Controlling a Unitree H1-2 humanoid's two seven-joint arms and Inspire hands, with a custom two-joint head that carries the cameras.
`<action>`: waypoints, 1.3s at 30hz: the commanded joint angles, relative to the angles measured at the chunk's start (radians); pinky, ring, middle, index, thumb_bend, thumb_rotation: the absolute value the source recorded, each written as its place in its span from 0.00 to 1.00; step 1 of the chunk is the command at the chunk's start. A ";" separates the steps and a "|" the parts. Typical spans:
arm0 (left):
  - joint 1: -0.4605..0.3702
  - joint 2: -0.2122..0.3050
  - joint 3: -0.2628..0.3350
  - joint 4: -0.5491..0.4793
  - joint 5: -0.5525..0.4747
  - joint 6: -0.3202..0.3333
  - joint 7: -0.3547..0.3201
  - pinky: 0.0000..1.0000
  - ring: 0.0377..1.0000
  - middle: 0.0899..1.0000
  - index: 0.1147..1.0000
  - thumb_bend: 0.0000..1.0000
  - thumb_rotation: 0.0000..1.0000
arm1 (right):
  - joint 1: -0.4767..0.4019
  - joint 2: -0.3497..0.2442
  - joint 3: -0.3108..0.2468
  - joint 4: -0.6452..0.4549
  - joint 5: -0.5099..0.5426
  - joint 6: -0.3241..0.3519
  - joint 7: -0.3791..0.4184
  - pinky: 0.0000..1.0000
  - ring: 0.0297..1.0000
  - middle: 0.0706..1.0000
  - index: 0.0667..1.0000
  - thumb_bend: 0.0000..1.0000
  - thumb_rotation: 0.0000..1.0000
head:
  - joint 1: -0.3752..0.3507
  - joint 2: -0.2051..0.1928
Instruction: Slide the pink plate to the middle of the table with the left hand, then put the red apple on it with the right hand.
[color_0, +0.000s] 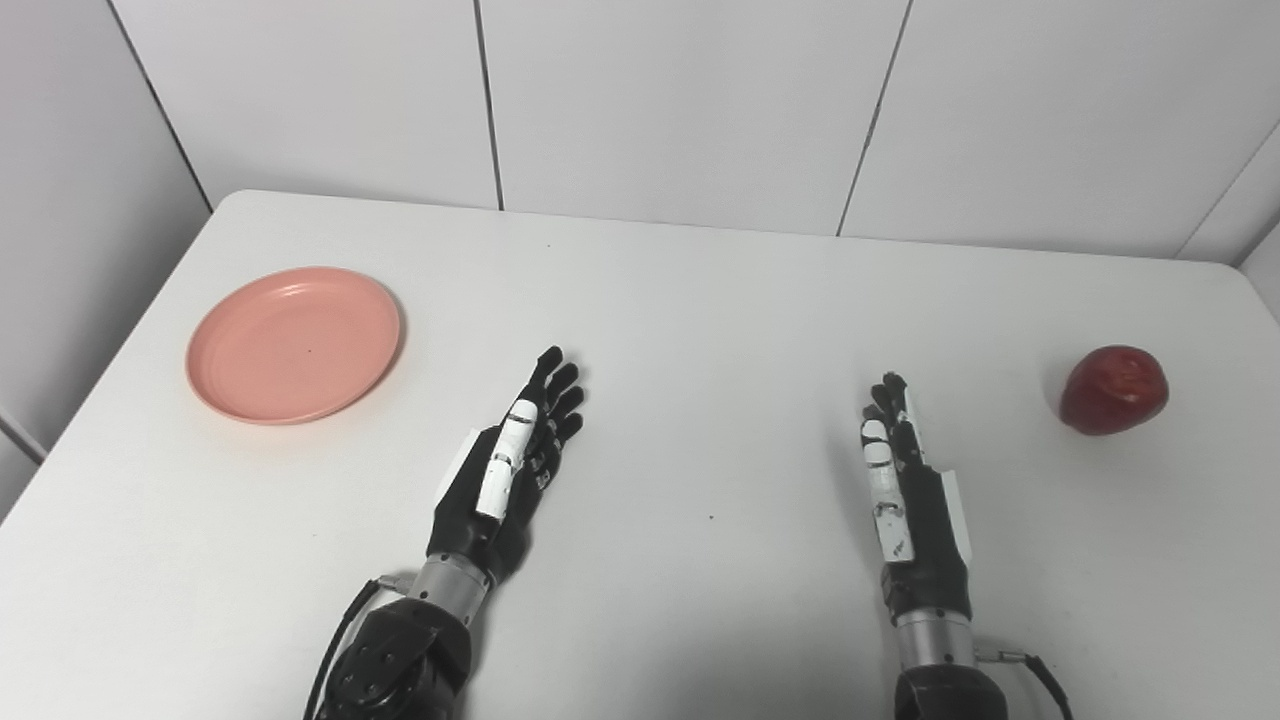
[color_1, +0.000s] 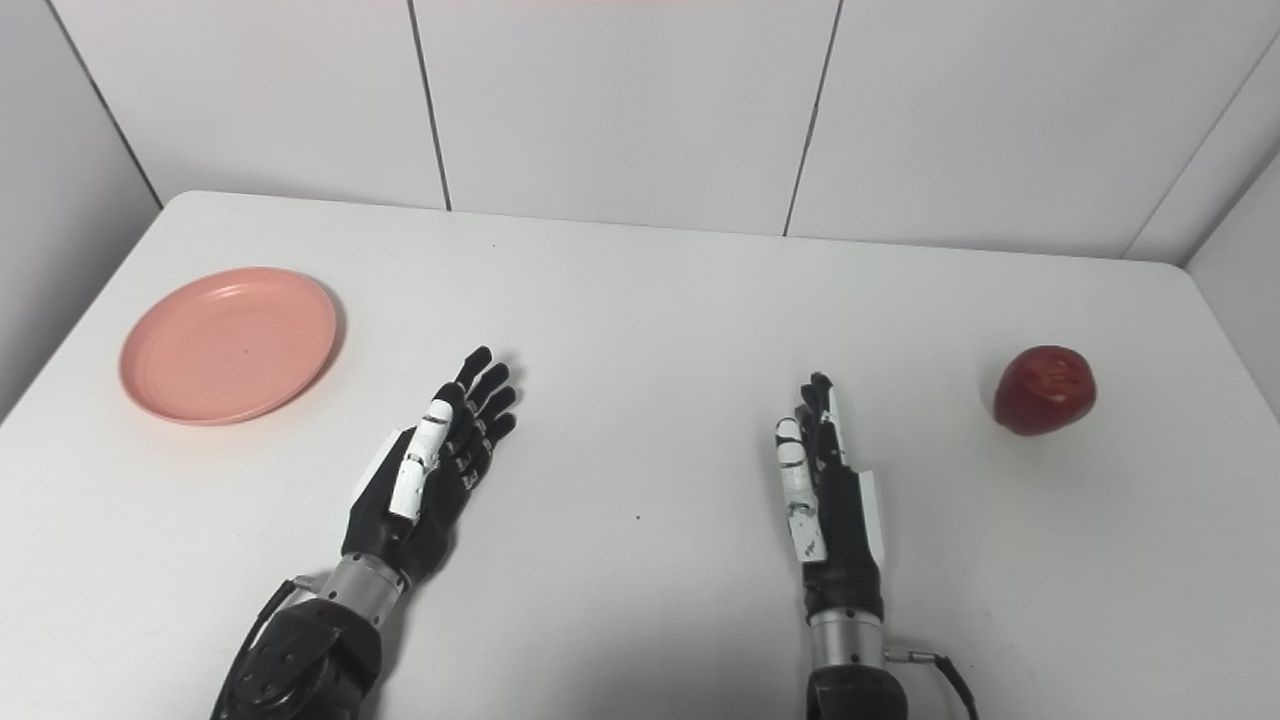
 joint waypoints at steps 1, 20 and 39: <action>-0.017 -0.006 0.000 -0.001 -0.006 -0.005 -0.002 1.00 0.99 1.00 0.99 0.41 1.00 | -0.002 -0.001 0.005 0.013 0.002 -0.015 0.008 0.97 0.96 0.97 0.99 0.23 1.00 | 0.002 0.001; -0.023 -0.006 -0.001 0.008 -0.003 -0.011 -0.004 1.00 0.99 0.99 0.99 0.42 1.00 | -0.006 -0.003 0.001 0.008 0.005 0.008 0.011 0.99 0.97 0.98 0.99 0.25 1.00 | 0.013 0.003; -0.029 -0.061 -0.041 0.080 0.049 -0.067 0.008 0.99 0.97 0.98 0.97 0.39 1.00 | -0.020 -0.064 -0.045 0.109 0.106 -0.108 0.052 1.00 0.99 0.99 1.00 0.20 1.00 | 0.234 -0.107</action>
